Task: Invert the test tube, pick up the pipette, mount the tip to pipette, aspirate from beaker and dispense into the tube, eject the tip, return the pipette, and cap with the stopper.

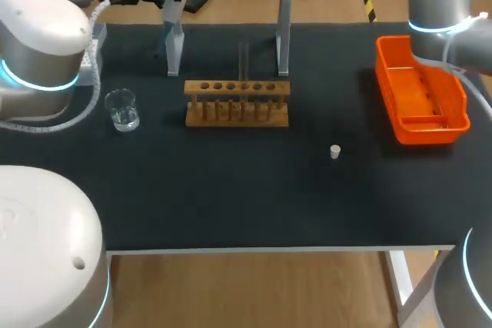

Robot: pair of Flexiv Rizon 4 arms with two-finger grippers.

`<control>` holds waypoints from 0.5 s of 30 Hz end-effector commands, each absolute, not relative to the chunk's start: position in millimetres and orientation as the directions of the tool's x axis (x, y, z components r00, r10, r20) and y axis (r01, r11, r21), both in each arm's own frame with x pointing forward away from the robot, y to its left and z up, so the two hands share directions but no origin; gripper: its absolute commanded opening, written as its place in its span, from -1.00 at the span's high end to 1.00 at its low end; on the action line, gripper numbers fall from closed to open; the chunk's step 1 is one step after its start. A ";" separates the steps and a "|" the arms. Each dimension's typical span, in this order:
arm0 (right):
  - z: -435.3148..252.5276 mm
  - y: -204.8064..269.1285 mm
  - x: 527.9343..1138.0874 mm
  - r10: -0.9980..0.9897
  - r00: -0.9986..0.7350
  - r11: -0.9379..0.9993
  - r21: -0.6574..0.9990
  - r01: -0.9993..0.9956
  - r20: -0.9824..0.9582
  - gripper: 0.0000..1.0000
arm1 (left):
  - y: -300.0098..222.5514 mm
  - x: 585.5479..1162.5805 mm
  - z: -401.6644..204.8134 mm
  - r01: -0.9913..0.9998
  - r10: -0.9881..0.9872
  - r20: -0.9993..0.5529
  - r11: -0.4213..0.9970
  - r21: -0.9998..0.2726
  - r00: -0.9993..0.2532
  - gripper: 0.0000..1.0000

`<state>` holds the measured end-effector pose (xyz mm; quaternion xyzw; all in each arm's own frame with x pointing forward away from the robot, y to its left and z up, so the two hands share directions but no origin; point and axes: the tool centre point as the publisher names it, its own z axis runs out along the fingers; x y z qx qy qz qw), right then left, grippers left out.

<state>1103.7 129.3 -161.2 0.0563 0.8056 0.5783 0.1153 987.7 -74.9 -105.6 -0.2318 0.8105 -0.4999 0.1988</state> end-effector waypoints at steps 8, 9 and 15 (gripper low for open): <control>-160.5 128.1 1104.9 0.219 -0.969 0.326 0.944 -0.042 -0.119 -1.00 | -84.6 1011.9 -121.2 -0.249 -0.743 -0.127 0.373 -0.894 -0.657 1.00; -160.5 128.1 1104.9 0.219 -0.969 0.326 0.944 -0.042 -0.119 -1.00 | -85.1 1014.2 -121.9 -0.256 -0.757 -0.130 0.370 -0.893 -0.641 1.00; -160.5 128.1 1104.9 0.219 -0.969 0.326 0.944 -0.042 -0.119 -1.00 | -92.8 1027.6 -125.7 -0.274 -0.806 -0.158 0.368 -0.889 -0.570 1.00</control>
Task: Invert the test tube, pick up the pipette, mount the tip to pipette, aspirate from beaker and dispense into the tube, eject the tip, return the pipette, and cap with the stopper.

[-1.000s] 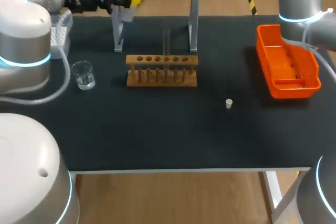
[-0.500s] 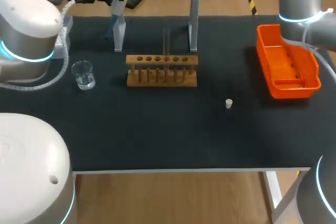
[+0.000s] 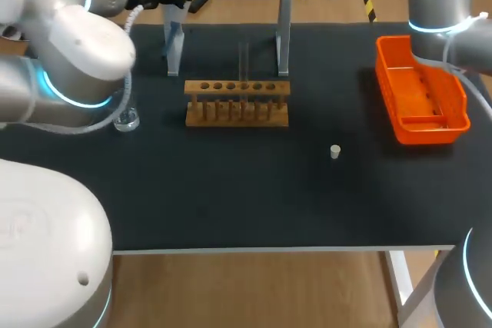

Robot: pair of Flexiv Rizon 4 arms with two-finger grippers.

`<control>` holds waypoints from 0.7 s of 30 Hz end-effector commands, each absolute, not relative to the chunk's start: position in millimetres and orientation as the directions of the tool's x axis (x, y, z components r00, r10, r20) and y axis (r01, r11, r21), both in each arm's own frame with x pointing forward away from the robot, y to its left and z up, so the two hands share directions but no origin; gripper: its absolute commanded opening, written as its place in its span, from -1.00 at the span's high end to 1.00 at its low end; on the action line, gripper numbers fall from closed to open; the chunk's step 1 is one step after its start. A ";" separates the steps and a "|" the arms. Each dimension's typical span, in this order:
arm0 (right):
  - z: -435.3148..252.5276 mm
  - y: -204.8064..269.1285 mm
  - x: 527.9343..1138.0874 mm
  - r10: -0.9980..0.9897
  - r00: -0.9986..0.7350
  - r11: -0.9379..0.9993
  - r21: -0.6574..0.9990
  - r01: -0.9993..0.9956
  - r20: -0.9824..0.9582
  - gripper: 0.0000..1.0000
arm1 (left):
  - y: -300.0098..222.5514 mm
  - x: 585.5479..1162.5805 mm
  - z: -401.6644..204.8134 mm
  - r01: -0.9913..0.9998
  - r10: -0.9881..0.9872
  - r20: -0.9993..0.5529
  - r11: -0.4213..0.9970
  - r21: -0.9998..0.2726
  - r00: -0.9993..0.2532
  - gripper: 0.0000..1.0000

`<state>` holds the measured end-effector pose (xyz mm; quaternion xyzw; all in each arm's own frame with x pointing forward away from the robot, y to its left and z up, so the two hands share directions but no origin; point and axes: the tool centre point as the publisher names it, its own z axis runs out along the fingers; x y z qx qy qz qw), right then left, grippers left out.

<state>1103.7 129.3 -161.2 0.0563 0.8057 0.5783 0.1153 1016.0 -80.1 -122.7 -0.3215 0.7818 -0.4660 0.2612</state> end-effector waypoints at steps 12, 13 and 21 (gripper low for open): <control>-160.5 128.1 1104.9 0.219 -0.969 0.326 0.944 -0.042 -0.119 -1.00 | -93.7 1054.3 -134.0 -0.299 -0.886 -0.152 0.303 -0.905 -0.438 1.00; -160.5 128.1 1104.9 0.219 -0.969 0.326 0.944 -0.042 -0.119 -1.00 | -92.9 1056.4 -134.9 -0.301 -0.895 -0.147 0.290 -0.908 -0.421 1.00; -160.5 128.1 1104.9 0.219 -0.969 0.326 0.944 -0.042 -0.119 -1.00 | -89.0 1076.2 -139.4 -0.325 -0.922 -0.156 0.278 -0.904 -0.353 1.00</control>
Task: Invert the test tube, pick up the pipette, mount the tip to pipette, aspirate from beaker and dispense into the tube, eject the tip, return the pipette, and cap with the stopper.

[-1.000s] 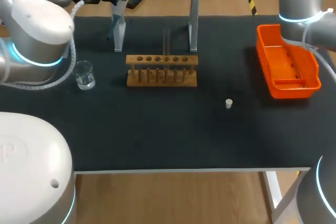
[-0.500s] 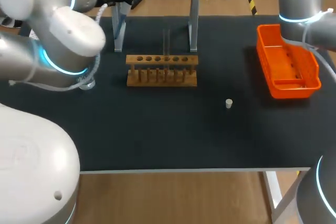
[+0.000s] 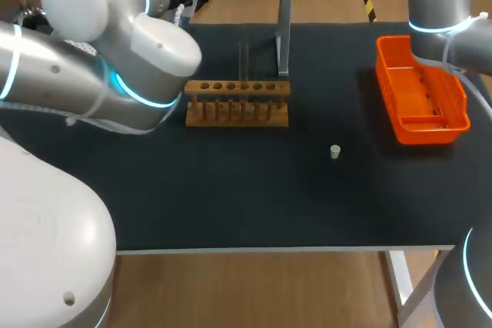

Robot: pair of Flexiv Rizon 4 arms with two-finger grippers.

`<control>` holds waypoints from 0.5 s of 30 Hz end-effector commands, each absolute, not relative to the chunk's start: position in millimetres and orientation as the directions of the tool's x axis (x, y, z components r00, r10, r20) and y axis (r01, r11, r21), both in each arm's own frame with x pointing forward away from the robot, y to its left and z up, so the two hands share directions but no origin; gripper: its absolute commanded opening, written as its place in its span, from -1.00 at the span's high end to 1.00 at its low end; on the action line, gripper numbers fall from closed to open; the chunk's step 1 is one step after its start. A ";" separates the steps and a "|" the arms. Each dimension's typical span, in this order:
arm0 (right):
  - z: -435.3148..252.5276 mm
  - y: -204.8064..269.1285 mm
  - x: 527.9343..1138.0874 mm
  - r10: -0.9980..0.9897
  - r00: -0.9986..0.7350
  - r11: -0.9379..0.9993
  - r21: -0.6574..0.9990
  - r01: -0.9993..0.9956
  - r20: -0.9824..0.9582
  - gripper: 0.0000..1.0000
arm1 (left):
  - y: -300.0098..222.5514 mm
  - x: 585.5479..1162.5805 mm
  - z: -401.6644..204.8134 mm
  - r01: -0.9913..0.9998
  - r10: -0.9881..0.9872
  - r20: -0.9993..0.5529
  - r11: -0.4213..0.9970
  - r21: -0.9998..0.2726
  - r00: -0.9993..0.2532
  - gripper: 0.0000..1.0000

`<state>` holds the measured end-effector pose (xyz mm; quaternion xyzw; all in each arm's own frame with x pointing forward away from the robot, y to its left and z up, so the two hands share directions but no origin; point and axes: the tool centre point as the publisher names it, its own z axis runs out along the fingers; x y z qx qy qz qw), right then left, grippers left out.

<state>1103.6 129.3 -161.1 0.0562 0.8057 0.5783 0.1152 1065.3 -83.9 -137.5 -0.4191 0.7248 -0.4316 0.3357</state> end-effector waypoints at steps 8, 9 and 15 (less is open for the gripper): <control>-160.5 128.1 1104.9 0.219 -0.969 0.326 0.944 -0.042 -0.119 -1.00 | -80.7 1088.9 -147.4 -0.359 -0.941 -0.159 0.265 -0.895 -0.298 1.00; -160.5 128.1 1104.9 0.219 -0.969 0.326 0.944 -0.042 -0.119 -1.00 | -79.8 1090.3 -148.9 -0.363 -0.943 -0.157 0.262 -0.894 -0.294 1.00; -160.5 128.1 1104.9 0.219 -0.969 0.326 0.944 -0.042 -0.119 -1.00 | -74.7 1096.8 -155.1 -0.396 -0.956 -0.163 0.251 -0.883 -0.243 1.00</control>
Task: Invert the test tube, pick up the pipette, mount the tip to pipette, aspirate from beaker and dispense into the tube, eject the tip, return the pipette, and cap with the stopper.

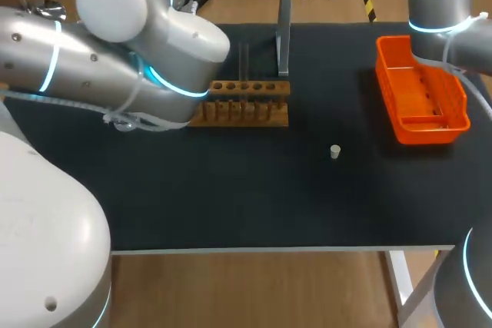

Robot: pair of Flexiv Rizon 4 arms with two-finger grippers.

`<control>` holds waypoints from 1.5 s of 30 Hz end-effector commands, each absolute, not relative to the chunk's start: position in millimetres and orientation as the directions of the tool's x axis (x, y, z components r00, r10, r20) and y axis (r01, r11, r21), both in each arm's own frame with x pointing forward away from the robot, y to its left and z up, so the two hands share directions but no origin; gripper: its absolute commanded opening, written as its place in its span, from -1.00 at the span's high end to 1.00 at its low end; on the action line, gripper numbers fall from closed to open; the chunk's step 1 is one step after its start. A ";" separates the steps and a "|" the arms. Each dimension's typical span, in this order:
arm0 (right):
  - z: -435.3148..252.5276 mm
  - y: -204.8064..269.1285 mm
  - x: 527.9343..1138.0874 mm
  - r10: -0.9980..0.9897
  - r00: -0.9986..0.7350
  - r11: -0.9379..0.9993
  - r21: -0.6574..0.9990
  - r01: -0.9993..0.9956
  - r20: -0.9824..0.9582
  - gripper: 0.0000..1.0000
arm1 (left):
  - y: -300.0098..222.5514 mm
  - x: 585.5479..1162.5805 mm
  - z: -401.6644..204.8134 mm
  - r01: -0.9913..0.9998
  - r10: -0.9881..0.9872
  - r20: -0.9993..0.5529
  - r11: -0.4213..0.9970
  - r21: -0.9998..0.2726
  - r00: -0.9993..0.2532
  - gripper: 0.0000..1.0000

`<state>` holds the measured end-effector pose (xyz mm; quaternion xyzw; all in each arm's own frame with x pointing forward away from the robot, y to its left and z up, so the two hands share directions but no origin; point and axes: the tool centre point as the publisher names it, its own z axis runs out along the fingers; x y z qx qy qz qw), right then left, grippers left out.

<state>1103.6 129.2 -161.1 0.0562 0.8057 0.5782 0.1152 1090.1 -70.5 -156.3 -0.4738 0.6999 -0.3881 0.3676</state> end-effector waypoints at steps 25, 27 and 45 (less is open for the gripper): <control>-160.5 128.1 1104.9 0.219 -0.969 0.326 0.944 -0.042 -0.119 -1.00 | -64.3 1132.5 -162.6 -0.460 -0.985 -0.102 0.156 -0.874 -0.140 1.00; -160.5 128.1 1104.9 0.219 -0.969 0.326 0.944 -0.042 -0.119 -1.00 | -62.9 1132.8 -163.6 -0.466 -0.986 -0.101 0.152 -0.872 -0.134 1.00; -160.5 128.1 1104.9 0.219 -0.969 0.326 0.944 -0.042 -0.119 -1.00 | -61.0 1149.4 -175.5 -0.503 -0.987 -0.094 0.147 -0.852 -0.130 1.00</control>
